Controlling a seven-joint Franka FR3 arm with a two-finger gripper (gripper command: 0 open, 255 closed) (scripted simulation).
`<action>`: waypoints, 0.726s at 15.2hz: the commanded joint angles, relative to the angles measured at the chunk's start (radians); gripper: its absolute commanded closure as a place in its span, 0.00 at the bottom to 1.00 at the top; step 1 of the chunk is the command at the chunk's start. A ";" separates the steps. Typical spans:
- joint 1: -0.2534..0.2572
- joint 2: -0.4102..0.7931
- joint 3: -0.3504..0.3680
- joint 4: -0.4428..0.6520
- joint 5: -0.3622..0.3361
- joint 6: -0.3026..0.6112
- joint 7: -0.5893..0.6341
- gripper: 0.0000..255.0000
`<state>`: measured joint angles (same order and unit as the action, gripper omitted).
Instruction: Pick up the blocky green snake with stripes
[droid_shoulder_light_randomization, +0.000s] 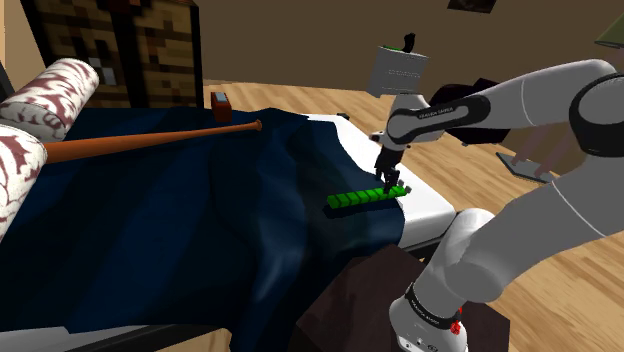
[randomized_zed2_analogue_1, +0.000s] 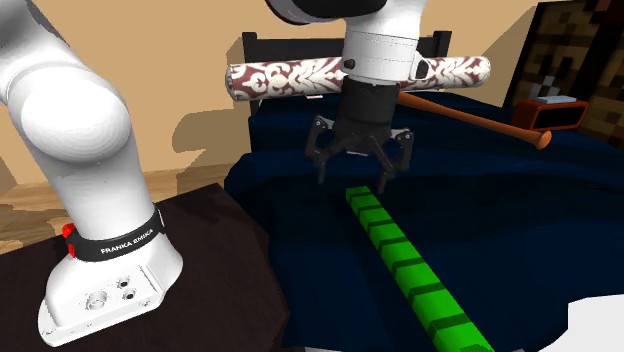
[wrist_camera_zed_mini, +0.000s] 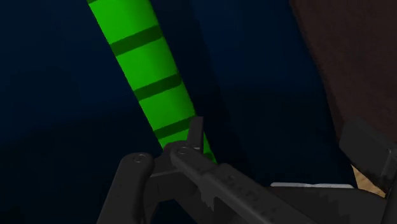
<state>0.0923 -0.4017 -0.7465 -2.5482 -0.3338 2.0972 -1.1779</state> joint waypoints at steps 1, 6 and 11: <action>0.042 0.098 -0.072 0.037 0.033 0.063 -0.117 0.00; 0.150 0.411 -0.218 0.149 0.287 0.195 -0.485 0.00; 0.104 0.578 -0.174 0.189 0.467 0.252 -0.666 0.00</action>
<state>0.2064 0.1507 -0.9297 -2.3626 0.1049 2.3370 -1.8182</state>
